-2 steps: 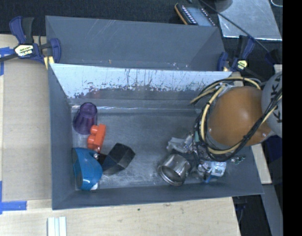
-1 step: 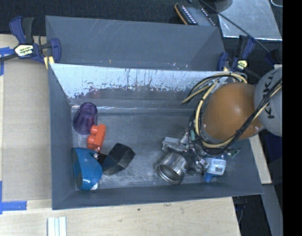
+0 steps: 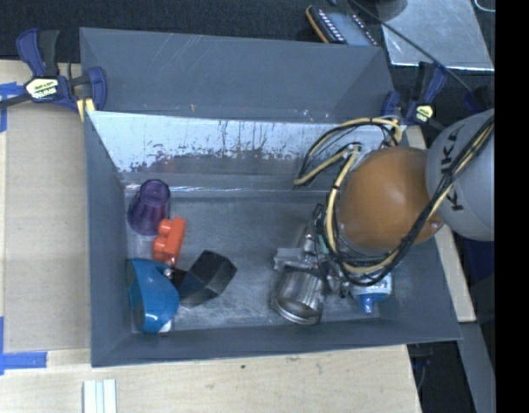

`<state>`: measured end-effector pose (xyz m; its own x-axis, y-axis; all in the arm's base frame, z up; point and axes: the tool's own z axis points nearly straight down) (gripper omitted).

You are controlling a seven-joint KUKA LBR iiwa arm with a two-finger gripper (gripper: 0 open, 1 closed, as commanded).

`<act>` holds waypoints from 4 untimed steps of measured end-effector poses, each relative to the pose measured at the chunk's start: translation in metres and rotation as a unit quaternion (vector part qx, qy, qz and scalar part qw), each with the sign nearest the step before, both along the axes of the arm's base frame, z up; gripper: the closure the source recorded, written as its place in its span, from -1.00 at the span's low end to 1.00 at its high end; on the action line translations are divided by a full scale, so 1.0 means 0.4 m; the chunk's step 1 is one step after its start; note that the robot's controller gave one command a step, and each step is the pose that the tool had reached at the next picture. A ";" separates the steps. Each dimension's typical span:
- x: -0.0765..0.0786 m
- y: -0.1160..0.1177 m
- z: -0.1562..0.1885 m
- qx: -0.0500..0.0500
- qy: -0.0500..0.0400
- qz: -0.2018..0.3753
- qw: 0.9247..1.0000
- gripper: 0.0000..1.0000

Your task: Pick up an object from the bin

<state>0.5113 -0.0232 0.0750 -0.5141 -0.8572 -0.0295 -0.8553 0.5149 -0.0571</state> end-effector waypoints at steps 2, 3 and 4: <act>-0.002 0.009 0.004 0.001 -0.001 0.006 1.000 1.00; -0.006 0.010 0.019 0.002 0.002 0.005 1.000 1.00; -0.012 0.012 0.042 0.002 0.006 0.005 1.000 1.00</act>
Offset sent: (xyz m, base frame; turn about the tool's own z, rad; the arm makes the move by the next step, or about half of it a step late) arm -0.0002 -0.0001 0.0295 0.0000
